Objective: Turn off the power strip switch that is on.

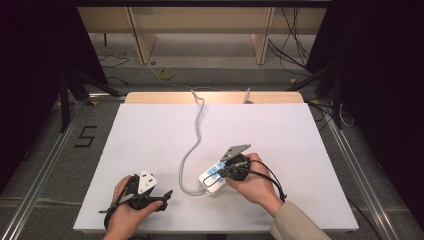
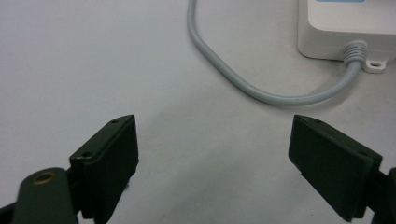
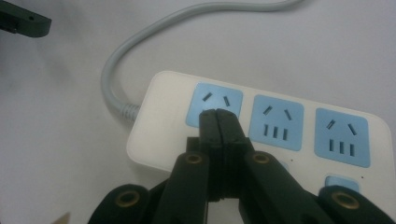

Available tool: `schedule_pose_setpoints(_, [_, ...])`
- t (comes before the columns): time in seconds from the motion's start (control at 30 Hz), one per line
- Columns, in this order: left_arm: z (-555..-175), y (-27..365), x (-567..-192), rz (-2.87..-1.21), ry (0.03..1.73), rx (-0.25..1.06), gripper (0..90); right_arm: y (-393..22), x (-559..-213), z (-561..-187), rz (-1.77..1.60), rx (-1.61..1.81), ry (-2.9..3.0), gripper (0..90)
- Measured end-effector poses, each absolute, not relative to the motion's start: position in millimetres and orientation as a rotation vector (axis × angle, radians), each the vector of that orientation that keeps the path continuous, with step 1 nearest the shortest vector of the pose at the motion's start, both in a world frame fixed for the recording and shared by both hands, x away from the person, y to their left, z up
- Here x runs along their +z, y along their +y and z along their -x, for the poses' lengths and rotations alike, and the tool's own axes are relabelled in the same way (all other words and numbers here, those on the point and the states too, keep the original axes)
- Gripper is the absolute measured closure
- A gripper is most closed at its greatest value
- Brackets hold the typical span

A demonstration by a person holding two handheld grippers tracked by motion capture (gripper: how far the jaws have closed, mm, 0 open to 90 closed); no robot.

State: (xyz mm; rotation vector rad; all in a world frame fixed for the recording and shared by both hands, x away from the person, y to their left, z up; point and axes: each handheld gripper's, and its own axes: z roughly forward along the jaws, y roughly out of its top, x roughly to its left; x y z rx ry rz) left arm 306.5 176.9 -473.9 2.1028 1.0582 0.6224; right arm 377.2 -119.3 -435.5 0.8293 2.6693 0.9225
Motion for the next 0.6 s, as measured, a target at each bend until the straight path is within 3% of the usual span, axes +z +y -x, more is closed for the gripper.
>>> schedule_pose_setpoints(0.6, [-306.6,176.5,-473.9,-2.104,1.056,0.623,15.6,-115.6,-440.0,-378.1,-0.832,0.891,2.696,90.0])
